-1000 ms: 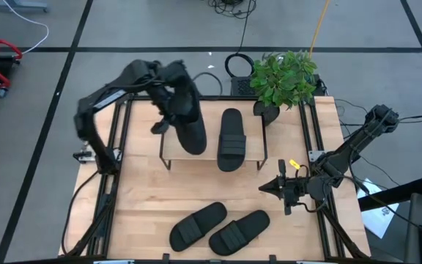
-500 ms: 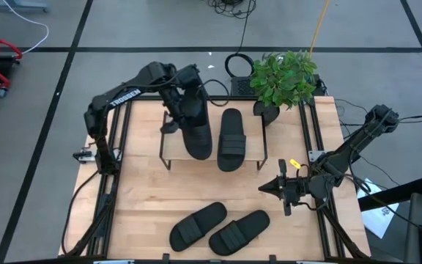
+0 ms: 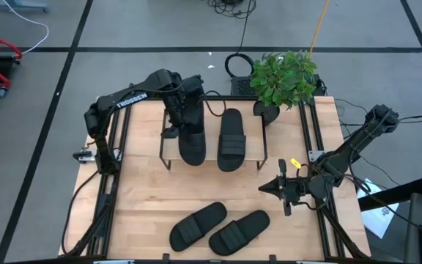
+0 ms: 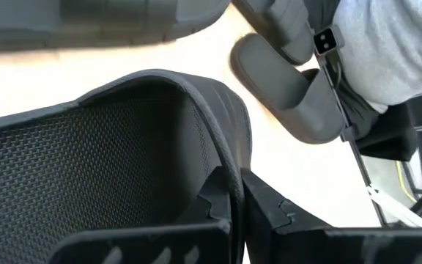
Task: Pick and place slides into the shelf
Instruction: Put the black slide on the shelf
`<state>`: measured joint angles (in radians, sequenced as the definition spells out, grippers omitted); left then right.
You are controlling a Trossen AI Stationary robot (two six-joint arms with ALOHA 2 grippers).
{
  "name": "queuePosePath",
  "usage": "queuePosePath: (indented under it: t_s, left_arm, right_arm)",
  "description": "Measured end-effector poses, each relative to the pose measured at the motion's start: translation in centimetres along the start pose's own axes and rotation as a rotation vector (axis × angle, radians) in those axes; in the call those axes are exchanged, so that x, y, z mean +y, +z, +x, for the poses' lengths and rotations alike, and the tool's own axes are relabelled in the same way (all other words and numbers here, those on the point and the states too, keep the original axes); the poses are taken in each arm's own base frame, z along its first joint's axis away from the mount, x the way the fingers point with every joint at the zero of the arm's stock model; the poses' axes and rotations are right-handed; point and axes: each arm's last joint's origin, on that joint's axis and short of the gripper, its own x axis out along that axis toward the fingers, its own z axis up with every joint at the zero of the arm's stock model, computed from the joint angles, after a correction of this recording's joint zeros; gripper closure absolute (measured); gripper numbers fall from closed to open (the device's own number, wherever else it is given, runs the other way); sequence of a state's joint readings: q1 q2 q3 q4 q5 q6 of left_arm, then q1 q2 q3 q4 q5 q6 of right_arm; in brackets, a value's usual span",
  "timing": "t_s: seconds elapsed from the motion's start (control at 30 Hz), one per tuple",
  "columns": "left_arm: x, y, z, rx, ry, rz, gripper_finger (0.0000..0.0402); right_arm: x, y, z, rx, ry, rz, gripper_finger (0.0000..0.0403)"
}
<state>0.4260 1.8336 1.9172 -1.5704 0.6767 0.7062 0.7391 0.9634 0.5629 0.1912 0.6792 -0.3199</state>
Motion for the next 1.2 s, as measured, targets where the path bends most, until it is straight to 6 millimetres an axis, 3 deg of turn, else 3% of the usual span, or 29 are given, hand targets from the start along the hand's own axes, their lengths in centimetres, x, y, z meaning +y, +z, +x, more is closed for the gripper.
queuePosePath:
  t_s: [0.5, 0.77, 1.2]
  left_arm:
    - [0.54, 0.27, 0.39, 0.042, 0.114, 0.028, 0.0384]
    - [0.73, 0.61, 0.6, 0.082, 0.213, 0.033, 0.0327]
    - [1.0, 0.69, 0.55, 0.094, 0.287, -0.065, 0.0195]
  right_arm:
    - [-0.06, 0.18, 0.0, -0.016, -0.005, 0.007, 0.0403]
    - [-0.06, 0.18, -0.01, -0.016, -0.005, 0.008, 0.0403]
    - [-0.06, 0.18, 0.0, -0.016, -0.005, 0.018, 0.0403]
